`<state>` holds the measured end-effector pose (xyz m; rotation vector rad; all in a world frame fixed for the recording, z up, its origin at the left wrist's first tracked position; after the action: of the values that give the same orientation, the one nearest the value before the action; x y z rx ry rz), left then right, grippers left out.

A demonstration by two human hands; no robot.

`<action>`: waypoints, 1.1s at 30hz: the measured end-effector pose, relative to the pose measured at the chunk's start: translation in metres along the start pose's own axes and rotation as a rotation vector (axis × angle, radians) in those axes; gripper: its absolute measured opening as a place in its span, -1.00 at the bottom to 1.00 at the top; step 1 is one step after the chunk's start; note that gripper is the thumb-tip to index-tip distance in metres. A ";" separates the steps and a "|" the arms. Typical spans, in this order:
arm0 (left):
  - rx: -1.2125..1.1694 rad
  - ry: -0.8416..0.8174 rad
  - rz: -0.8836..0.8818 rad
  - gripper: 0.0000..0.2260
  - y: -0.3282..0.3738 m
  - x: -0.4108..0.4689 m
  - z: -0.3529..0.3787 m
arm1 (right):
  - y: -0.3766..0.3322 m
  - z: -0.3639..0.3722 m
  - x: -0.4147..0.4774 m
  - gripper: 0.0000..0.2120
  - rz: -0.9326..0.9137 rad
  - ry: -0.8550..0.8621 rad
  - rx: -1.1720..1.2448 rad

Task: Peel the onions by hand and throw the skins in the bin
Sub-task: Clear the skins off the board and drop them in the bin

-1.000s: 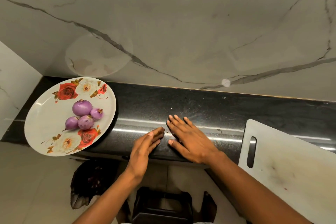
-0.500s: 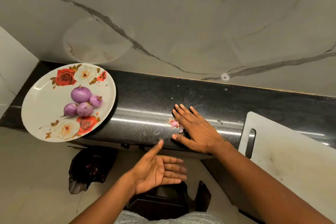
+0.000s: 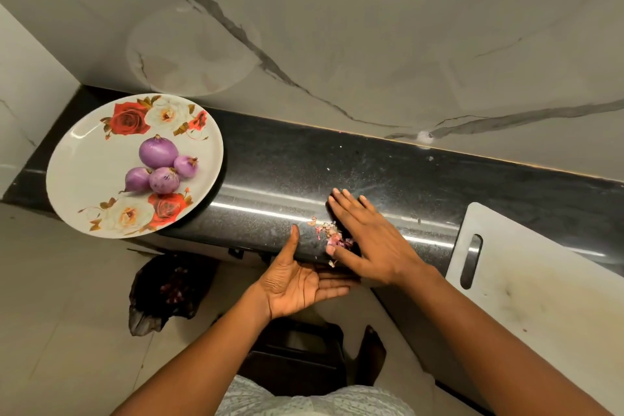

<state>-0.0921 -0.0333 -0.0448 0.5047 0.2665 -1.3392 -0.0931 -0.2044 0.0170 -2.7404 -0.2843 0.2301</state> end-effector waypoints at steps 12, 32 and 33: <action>-0.048 0.054 0.038 -0.08 0.001 -0.001 -0.004 | -0.055 0.030 -0.033 -0.26 -0.251 -0.176 -0.095; -0.059 0.095 0.021 -0.01 0.003 -0.006 -0.004 | -0.058 0.034 -0.052 -0.35 -0.244 -0.102 -0.050; -0.068 0.089 0.016 -0.05 0.002 -0.006 -0.002 | -0.055 0.032 -0.052 -0.36 -0.211 -0.061 -0.040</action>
<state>-0.0907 -0.0270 -0.0437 0.5093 0.3791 -1.2893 -0.1592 -0.1549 0.0151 -2.7191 -0.5964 0.2525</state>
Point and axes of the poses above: each hand's wrist, its own x-axis towards the middle knuckle, its own z-axis out of the palm, y = z × x, the point moved 4 cm from there along x, towards the middle knuckle, and after that the axes turned 2 degrees about z, right-handed, at the moved point
